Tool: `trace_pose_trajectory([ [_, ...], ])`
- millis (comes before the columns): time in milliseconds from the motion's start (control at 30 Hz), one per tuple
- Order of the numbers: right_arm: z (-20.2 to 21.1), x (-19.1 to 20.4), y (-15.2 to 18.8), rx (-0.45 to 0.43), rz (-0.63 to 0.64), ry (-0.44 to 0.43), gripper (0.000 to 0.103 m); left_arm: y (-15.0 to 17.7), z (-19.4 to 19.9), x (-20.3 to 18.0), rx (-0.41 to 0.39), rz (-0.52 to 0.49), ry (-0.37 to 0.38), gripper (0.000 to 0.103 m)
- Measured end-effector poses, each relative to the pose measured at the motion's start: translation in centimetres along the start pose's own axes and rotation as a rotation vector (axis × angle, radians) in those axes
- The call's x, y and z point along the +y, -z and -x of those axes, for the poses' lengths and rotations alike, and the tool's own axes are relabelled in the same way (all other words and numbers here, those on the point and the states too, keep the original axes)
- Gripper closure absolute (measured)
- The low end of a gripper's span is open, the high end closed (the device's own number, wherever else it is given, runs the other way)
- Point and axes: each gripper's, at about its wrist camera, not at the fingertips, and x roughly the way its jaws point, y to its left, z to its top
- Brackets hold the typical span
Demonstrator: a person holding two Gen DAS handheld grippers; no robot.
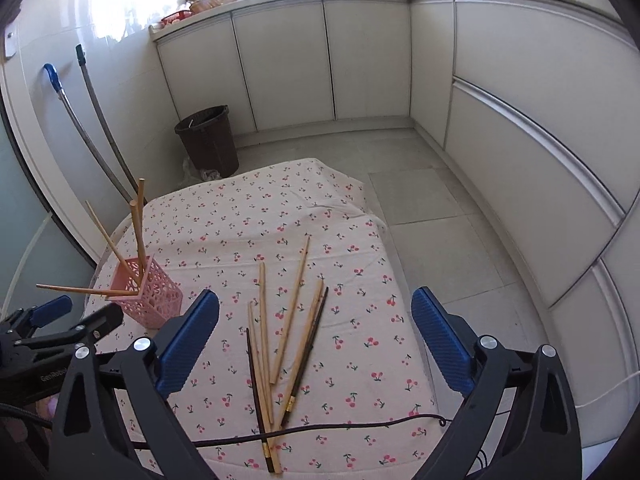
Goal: Organize utensils
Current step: 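Grasp another chopstick with the left tool while the right tool grasps one too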
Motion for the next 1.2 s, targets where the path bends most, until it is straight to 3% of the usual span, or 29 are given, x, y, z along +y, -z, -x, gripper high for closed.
trace_pose_trajectory([
  [167, -0.2, -2.1, -0.5, 0.070, -0.099, -0.052, 0.009, 1.2, -3.7, -2.5, 0.158, -0.029, 0.058, 0.007],
  [467, -0.3, -4.5, -1.1, 0.129, -0.200, -0.081, 0.009, 1.5, -10.2, -5.2, 0.319, 0.041, 0.079, 0.008],
  [567, -0.4, -6.0, -1.4, 0.143, -0.271, -0.118, 0.009, 0.6, -11.9, -6.8, 0.301, 0.025, 0.071, 0.009],
  [700, -0.6, -7.9, -1.7, 0.156, -0.369, -0.160, 0.009, -1.3, -13.8, -9.0, 0.199, -0.076, -0.009, 0.013],
  [800, -1.3, -8.9, -1.7, 0.179, -0.417, -0.182, 0.009, -2.9, -15.6, -9.5, 0.177, -0.099, -0.057, 0.017],
  [900, -2.3, -9.3, -1.7, 0.213, -0.444, -0.198, 0.009, -4.9, -17.0, -8.9, 0.158, -0.041, -0.048, 0.025],
  [1067, -4.0, -9.2, -1.7, 0.248, -0.430, -0.164, 0.009, -5.7, -20.0, -8.8, 0.203, -0.008, -0.023, 0.052],
  [1133, -4.9, -8.9, -1.9, 0.258, -0.423, -0.146, 0.009, -5.5, -21.2, -8.7, 0.215, -0.005, -0.029, 0.069],
  [1200, -5.8, -8.9, -2.2, 0.266, -0.415, -0.127, 0.009, -5.3, -21.5, -8.7, 0.186, -0.012, -0.031, 0.076],
])
